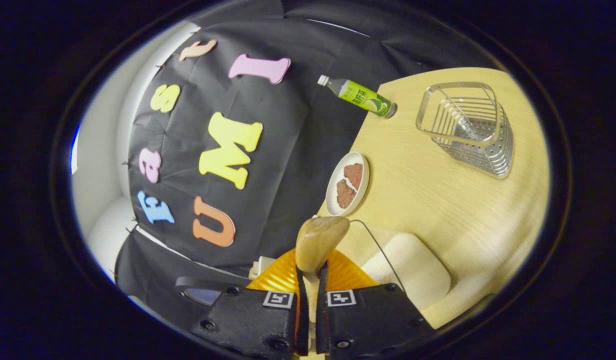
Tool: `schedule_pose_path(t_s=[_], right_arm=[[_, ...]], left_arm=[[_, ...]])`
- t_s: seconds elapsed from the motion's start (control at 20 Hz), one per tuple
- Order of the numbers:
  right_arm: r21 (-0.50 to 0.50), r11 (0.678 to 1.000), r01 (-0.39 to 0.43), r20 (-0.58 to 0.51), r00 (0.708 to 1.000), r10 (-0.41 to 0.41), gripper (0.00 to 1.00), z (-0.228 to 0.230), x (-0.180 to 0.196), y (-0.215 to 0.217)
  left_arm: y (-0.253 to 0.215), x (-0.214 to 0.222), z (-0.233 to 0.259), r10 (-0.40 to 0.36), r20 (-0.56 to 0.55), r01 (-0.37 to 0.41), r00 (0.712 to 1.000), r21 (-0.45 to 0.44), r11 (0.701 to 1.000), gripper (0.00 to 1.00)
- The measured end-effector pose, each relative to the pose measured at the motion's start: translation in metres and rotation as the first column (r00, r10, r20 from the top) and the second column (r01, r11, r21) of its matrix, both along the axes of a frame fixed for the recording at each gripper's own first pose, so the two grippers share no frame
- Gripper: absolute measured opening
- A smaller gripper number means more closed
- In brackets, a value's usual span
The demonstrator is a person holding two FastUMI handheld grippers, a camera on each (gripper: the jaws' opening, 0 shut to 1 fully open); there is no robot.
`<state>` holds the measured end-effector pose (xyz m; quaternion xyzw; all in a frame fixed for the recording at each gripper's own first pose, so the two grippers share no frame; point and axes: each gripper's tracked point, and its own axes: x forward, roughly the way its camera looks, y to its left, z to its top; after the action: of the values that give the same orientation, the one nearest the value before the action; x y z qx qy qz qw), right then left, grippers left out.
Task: Close the left gripper, press the button to open the rice cooker; take a wooden spoon from the chopstick holder with the right hand, scoop a spoonful of rice and pour it into the rice cooker, then put the wooden spoon back into the chopstick holder.
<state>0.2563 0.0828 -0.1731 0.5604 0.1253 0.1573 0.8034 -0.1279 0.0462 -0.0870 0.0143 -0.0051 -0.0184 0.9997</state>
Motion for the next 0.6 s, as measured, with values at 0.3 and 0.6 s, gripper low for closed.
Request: schedule_pose_path(t_s=[0.3, 0.6], right_arm=[[0.238, 0.971, 0.003, 0.077, 0.997, -0.022, 0.10, 0.040, -0.007, -0.012], [0.323, 0.945, -0.057, 0.099, 0.995, 0.027, 0.11, 0.071, -0.021, 0.020]], left_arm=[[0.006, 0.002, 0.003, 0.012, -0.002, -0.012, 1.000, -0.014, 1.000, 0.96], [0.010, -0.001, 0.007, 0.011, 0.010, -0.011, 1.000, -0.028, 1.000, 0.96]])
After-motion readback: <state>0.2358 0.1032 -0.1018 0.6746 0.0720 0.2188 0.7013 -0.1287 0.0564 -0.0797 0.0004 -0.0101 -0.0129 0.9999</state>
